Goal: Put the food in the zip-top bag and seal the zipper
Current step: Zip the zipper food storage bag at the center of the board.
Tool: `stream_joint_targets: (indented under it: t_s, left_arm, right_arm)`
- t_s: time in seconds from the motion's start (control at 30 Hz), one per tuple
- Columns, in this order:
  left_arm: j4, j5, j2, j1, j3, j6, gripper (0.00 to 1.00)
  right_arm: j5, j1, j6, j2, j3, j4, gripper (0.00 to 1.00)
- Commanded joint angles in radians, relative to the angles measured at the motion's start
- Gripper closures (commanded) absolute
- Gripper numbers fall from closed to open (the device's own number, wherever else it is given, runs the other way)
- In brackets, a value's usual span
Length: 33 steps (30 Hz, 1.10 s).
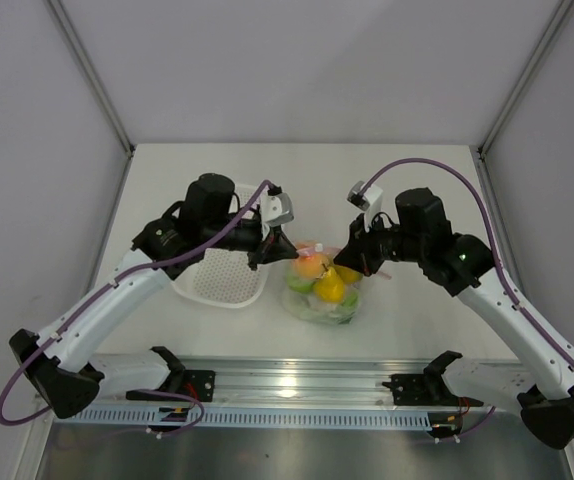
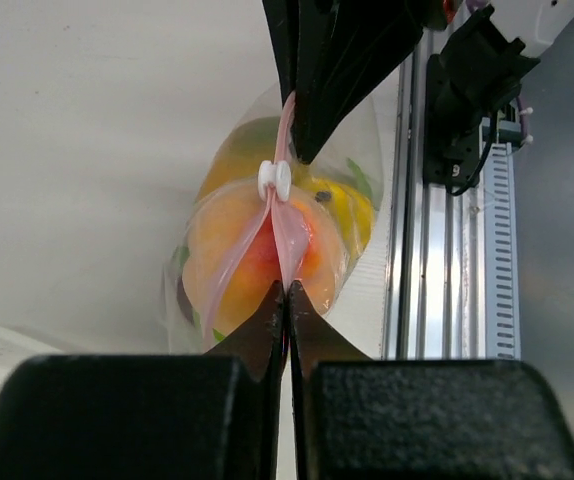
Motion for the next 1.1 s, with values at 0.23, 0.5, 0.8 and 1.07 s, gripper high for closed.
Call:
stream_joint_targets:
  t_s: [0.23, 0.5, 0.8, 1.07]
  left_arm:
    - [0.063, 0.004, 0.002, -0.02, 0.087, -0.297, 1.0]
    - [0.066, 0.021, 0.082, -0.053, 0.056, -0.296, 0.99]
    - [0.204, -0.105, -0.144, -0.073, 0.03, -0.311, 0.99]
    - [0.171, -0.124, -0.088, -0.087, 0.079, -0.288, 0.99]
  right_arm:
    - [0.194, 0.007, 0.13, -0.148, -0.001, 0.187, 1.0]
    - [0.24, 0.017, 0.141, -0.042, -0.084, 0.199, 1.0]
    - [0.198, 0.011, 0.142, -0.108, -0.076, 0.174, 1.0]
    - [0.199, 0.054, 0.144, -0.091, -0.013, 0.156, 1.0]
